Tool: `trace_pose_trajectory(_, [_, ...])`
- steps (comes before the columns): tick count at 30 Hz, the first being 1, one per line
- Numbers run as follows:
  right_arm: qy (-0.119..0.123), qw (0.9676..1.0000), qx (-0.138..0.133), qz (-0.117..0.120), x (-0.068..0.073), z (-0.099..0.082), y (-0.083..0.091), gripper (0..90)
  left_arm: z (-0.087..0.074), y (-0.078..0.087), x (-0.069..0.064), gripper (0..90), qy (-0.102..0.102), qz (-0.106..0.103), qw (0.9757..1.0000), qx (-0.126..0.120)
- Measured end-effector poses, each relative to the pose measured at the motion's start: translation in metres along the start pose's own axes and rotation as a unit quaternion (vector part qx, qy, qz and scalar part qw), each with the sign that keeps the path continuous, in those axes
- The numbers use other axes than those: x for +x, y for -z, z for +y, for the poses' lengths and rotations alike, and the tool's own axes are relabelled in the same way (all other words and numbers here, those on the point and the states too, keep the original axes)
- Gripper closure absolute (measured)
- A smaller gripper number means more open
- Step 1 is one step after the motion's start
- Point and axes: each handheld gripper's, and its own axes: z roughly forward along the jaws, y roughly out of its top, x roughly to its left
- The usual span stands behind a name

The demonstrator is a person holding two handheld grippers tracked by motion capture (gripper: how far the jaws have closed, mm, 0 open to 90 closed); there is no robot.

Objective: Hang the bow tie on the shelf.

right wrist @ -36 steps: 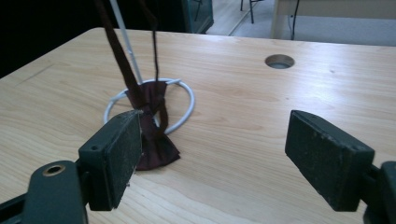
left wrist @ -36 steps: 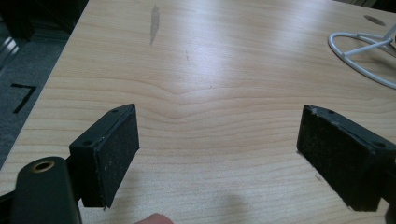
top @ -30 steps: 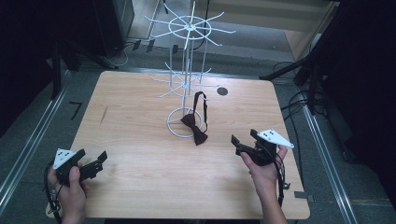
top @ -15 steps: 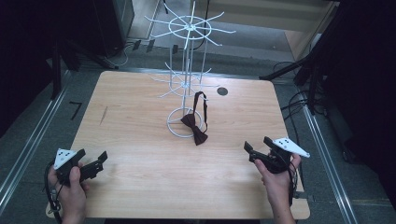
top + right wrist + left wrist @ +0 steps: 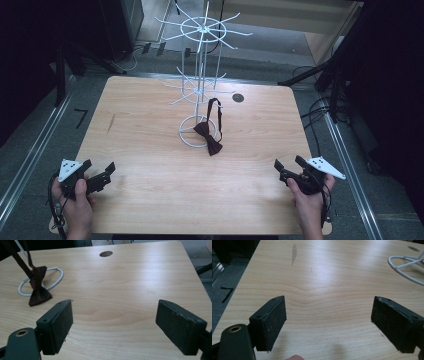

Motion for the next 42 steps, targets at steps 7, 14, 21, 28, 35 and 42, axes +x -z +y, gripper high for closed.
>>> trace_pose_trajectory(7, [-0.018, 0.9997, 0.006, -0.017, -0.023, -0.016, 0.011, 14.6, 0.000, 0.000, -0.001, 13.5, -0.006, 0.000, 1.0000, 0.003])
trace_pose_trajectory(14, [-0.026, 0.9991, 0.013, -0.031, -0.042, -0.025, 0.022, 14.6, 0.000, 0.000, -0.001, 13.6, -0.005, 0.000, 1.0000, 0.004])
trace_pose_trajectory(21, [-0.048, 0.9979, 0.011, -0.043, -0.067, -0.040, 0.037, 14.7, 0.000, 0.000, -0.001, 13.5, -0.006, -0.001, 1.0000, 0.005])
trace_pose_trajectory(28, [-0.057, 0.9968, 0.010, -0.055, -0.081, -0.049, 0.046, 15.1, 0.000, 0.000, -0.001, 13.5, -0.006, -0.001, 1.0000, 0.006])
trace_pose_trajectory(35, [-0.057, 0.9962, 0.015, -0.065, -0.082, -0.057, 0.050, 15.1, -0.001, 0.001, -0.002, 13.5, -0.009, -0.001, 0.9999, 0.006])
trace_pose_trajectory(42, [-0.047, 0.9960, 0.018, -0.074, -0.079, -0.059, 0.048, 15.2, 0.000, 0.000, -0.002, 13.4, -0.008, 0.002, 0.9999, 0.010])
